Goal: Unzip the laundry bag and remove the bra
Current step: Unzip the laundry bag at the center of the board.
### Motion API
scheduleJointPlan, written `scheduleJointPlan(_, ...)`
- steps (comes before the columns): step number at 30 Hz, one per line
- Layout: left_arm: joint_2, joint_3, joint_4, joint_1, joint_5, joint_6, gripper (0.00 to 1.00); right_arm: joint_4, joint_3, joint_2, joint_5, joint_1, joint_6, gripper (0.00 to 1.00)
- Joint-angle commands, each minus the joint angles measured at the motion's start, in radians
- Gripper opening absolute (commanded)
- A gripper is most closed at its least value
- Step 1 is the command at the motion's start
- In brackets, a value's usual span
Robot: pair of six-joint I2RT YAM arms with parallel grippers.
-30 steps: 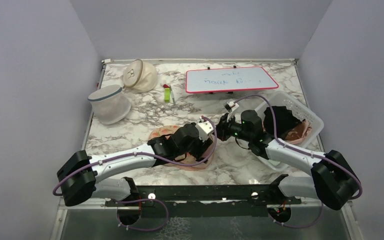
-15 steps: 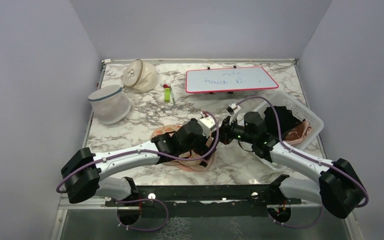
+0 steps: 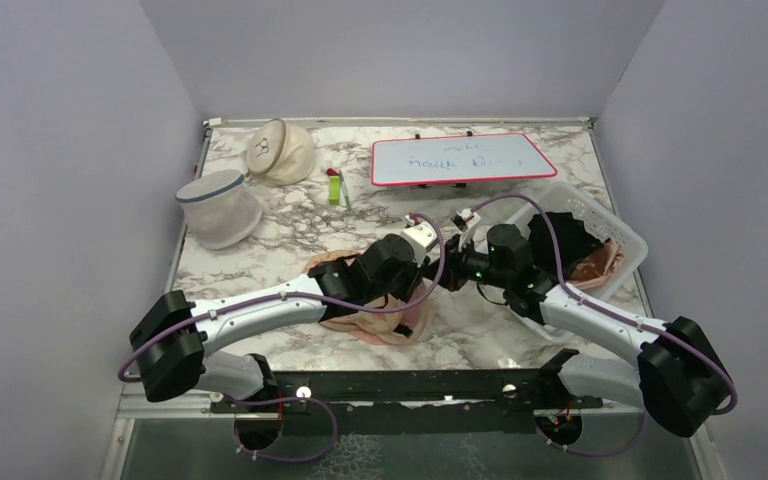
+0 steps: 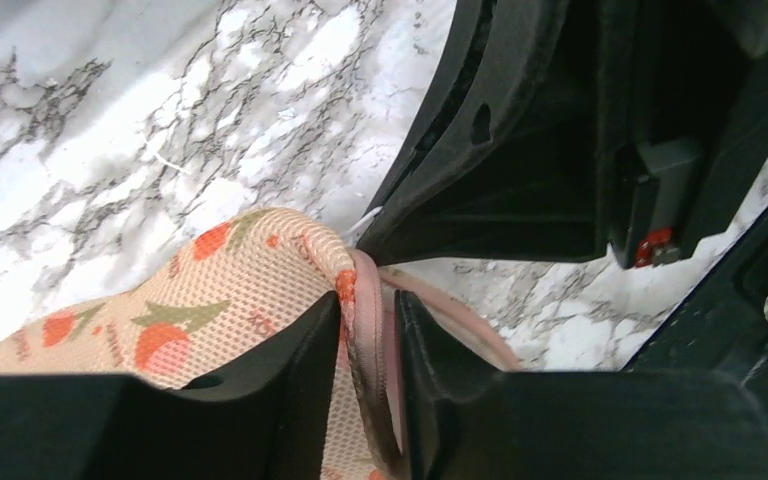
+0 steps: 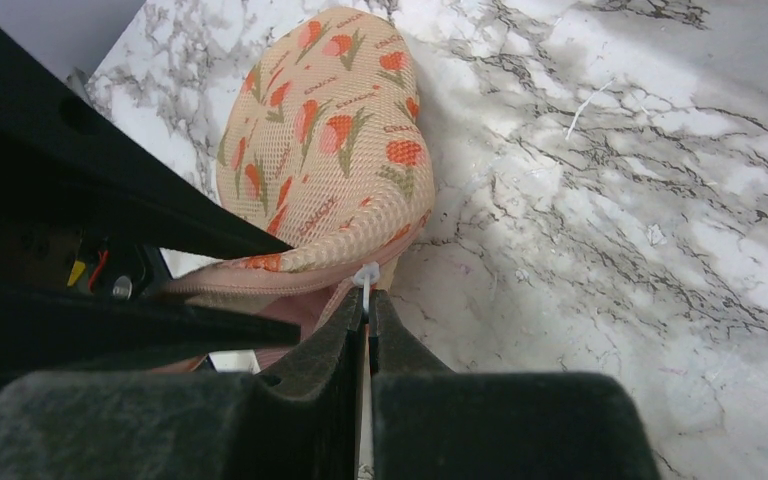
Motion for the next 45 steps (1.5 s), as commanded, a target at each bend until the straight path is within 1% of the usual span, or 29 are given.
scheduleJointPlan(1,-0.041,-0.016,-0.028,-0.006,-0.015,0.047,0.15,-0.014,0.008,0.001,0.016,0.001,-0.006,0.01)
scheduleJointPlan(3,-0.059,-0.027,-0.03,-0.006,-0.002,0.069,0.1,-0.011,0.014,0.015,0.027,0.001,-0.005,0.01)
scheduleJointPlan(6,-0.079,-0.03,-0.028,-0.006,0.035,0.112,0.06,0.003,0.029,0.047,0.034,0.001,-0.013,0.01)
scheduleJointPlan(9,-0.089,-0.019,-0.027,-0.007,0.065,0.157,0.0,0.028,0.054,0.094,0.028,0.001,-0.036,0.01)
scheduleJointPlan(11,-0.09,-0.008,-0.014,-0.008,0.096,0.18,0.0,0.055,0.069,0.13,0.009,0.001,-0.035,0.01)
scheduleJointPlan(15,-0.092,0.003,0.036,-0.008,0.168,0.215,0.0,0.16,0.085,0.21,-0.073,0.002,-0.011,0.01)
scheduleJointPlan(18,-0.098,0.007,0.062,-0.008,0.195,0.217,0.0,0.193,0.109,0.264,-0.089,0.002,-0.005,0.01)
scheduleJointPlan(23,-0.126,-0.011,0.091,-0.008,0.186,0.218,0.0,0.23,0.103,0.278,-0.057,0.002,-0.001,0.01)
scheduleJointPlan(26,-0.151,-0.02,0.084,-0.008,0.174,0.216,0.0,0.22,0.1,0.27,-0.023,0.002,0.004,0.01)
scheduleJointPlan(29,-0.186,-0.042,0.076,-0.008,0.152,0.227,0.0,0.208,0.098,0.265,-0.015,0.002,-0.031,0.01)
scheduleJointPlan(31,-0.194,-0.046,0.053,-0.008,0.108,0.228,0.0,0.197,0.096,0.263,-0.004,0.002,-0.045,0.01)
scheduleJointPlan(34,-0.151,0.005,-0.041,-0.006,0.028,0.226,0.0,0.108,0.113,0.242,0.004,0.002,-0.062,0.02)
scheduleJointPlan(35,-0.134,0.02,-0.065,-0.006,0.012,0.233,0.0,0.09,0.106,0.228,0.006,0.001,-0.064,0.03)
scheduleJointPlan(36,-0.118,0.027,-0.077,-0.006,-0.005,0.236,0.0,0.075,0.097,0.211,0.018,0.001,-0.064,0.08)
scheduleJointPlan(37,-0.105,0.031,-0.083,-0.006,-0.03,0.236,0.0,0.061,0.085,0.193,0.039,0.0,-0.059,0.14)
scheduleJointPlan(39,-0.076,0.035,-0.079,-0.001,-0.061,0.234,0.0,0.0,0.074,0.153,0.118,-0.001,-0.041,0.33)
scheduleJointPlan(40,-0.06,0.042,-0.08,0.002,-0.063,0.234,0.0,-0.047,0.076,0.13,0.157,-0.003,-0.032,0.4)
scheduleJointPlan(43,-0.001,0.062,-0.07,0.012,-0.07,0.24,0.02,-0.152,0.071,0.042,0.251,-0.013,-0.013,0.53)
scheduleJointPlan(45,0.04,0.074,-0.056,0.02,-0.072,0.242,0.03,-0.19,0.055,-0.026,0.277,-0.017,-0.008,0.59)
